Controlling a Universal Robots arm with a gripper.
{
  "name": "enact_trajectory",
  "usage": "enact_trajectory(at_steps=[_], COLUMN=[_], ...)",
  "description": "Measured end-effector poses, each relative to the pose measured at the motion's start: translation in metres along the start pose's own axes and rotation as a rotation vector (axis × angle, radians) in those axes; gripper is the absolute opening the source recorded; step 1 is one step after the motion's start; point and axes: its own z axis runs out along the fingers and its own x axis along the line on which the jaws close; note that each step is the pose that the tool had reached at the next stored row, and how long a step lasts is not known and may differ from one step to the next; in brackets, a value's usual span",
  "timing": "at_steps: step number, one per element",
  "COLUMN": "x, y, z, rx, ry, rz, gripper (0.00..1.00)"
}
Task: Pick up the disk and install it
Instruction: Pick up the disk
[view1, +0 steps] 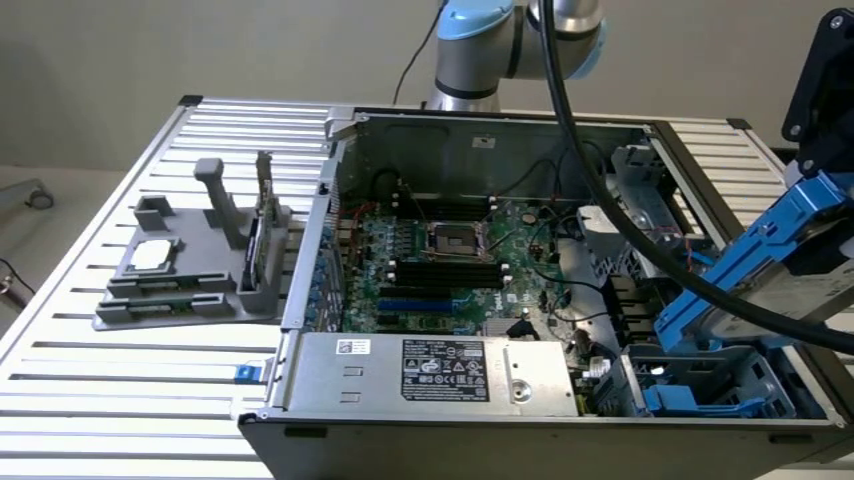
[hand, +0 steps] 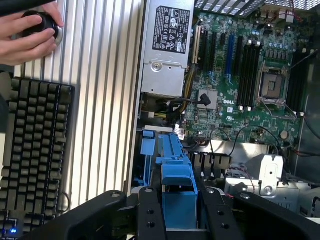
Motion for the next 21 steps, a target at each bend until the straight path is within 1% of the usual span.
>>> enact_trajectory(at_steps=[5, 6, 8, 11, 21], x=[-0.003, -0.003, -0.003, -0.003, -0.007], y=[-0.0002, -0.0002, -0.0002, -0.0003, -0.0011], z=[0.0009, 0.0013, 0.0030, 0.0074, 0.0250], rx=[0.0021, 0.0028, 0.0042, 0.0058, 0.0090], ry=[0.0004, 0.0010, 0.0044, 0.0069, 0.0111], rz=[0.020, 0.028, 0.044, 0.063, 0.101], gripper=[0.33, 0.33, 0.33, 0.33, 0.33])
